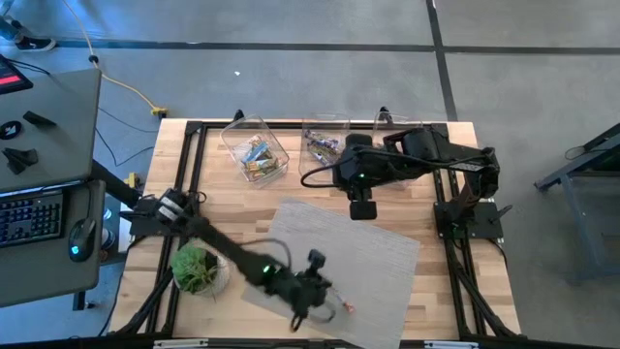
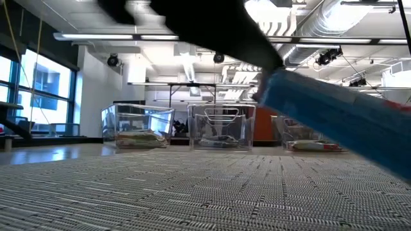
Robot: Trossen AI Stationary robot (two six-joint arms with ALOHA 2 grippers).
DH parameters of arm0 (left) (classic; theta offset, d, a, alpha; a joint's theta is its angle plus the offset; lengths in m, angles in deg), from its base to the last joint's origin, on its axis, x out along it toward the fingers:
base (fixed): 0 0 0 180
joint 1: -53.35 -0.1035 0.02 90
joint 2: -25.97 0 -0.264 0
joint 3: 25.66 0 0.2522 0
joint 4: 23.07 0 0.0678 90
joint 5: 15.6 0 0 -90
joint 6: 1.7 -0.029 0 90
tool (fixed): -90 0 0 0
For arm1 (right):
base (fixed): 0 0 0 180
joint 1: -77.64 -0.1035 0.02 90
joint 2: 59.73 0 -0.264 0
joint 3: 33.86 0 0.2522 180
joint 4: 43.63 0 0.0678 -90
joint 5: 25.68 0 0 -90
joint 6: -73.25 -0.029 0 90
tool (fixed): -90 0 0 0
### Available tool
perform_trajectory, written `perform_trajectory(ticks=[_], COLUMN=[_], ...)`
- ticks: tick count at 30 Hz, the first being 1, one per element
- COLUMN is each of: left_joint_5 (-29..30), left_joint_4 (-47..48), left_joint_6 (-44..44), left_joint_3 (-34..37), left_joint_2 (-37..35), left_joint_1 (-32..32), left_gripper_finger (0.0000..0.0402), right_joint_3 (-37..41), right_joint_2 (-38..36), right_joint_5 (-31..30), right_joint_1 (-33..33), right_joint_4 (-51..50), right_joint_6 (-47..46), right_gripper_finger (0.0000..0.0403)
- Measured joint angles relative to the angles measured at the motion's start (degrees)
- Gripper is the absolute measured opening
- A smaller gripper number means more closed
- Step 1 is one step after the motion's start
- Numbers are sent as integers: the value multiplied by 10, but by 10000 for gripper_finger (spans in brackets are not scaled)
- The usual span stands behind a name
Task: Pick and place Granola Bars by type
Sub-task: Put the red granola bar into the right transparent bin
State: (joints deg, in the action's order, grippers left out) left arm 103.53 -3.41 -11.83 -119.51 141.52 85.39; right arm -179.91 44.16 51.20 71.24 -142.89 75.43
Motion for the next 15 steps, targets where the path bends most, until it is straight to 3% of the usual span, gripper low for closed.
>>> perform_trajectory(ticks=[6, 10, 15], left_joint_5=[-130, -115, -108], left_joint_4=[56, 55, 39], left_joint_6=[-49, -136, -250], left_joint_3=[-67, -117, -174], left_joint_2=[0, 0, 0], left_joint_1=[-94, -142, -214], left_gripper_finger=[0, 0, 0], right_joint_3=[1, 1, 1], right_joint_2=[-9, -40, -99], right_joint_5=[8, 54, 23], right_joint_1=[-4, -6, -20], right_joint_4=[-44, -45, -28], right_joint_6=[-48, -44, -69], right_gripper_finger=[140, 140, 140])
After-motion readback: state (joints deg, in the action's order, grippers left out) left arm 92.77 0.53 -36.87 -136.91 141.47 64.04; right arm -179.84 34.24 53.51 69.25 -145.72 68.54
